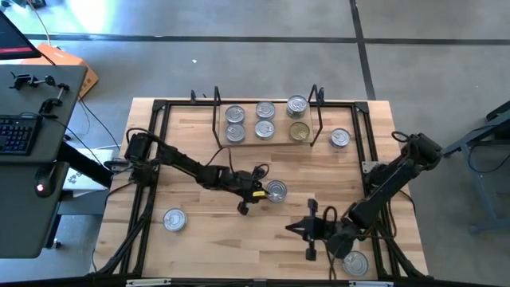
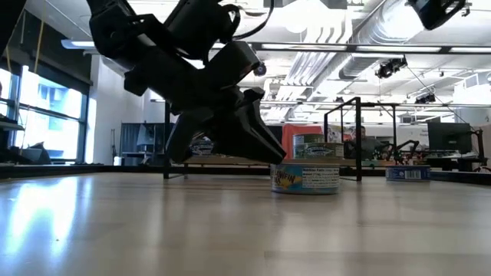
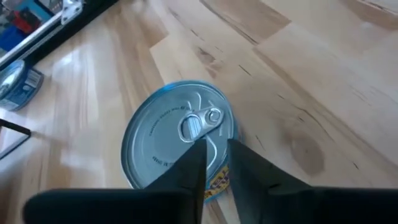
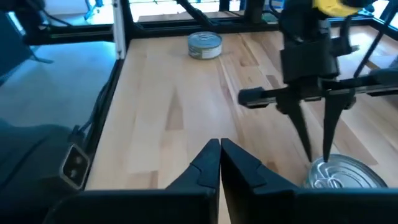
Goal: Stack canned seafood by type on shelf
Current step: Stack the light blue tuna can on top of the light blue tuna can on the shelf
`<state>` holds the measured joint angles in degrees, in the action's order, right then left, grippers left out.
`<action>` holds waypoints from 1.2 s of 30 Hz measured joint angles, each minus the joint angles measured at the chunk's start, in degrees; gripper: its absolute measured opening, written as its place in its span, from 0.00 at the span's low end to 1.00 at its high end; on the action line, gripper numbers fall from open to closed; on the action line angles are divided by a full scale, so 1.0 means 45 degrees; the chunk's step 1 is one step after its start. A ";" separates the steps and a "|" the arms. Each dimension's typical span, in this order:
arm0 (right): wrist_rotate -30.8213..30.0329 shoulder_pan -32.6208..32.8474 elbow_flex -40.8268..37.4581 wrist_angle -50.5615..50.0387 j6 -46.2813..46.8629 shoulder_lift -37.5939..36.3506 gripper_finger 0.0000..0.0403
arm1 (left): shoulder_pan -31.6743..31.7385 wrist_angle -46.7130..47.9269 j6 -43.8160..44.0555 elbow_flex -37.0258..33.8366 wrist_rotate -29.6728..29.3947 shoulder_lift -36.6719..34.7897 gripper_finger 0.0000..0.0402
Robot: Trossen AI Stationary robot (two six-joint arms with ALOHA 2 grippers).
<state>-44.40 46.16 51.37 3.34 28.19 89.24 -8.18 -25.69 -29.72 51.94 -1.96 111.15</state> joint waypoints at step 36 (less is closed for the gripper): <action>0.1314 -0.0521 -0.0017 -0.2623 0.0909 0.0100 0.47 | -0.0535 0.0181 -0.1037 0.1690 0.0835 0.1389 0.02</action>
<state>-38.49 43.82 51.30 -8.46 32.28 89.69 -10.59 -24.88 -34.39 59.55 1.80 117.40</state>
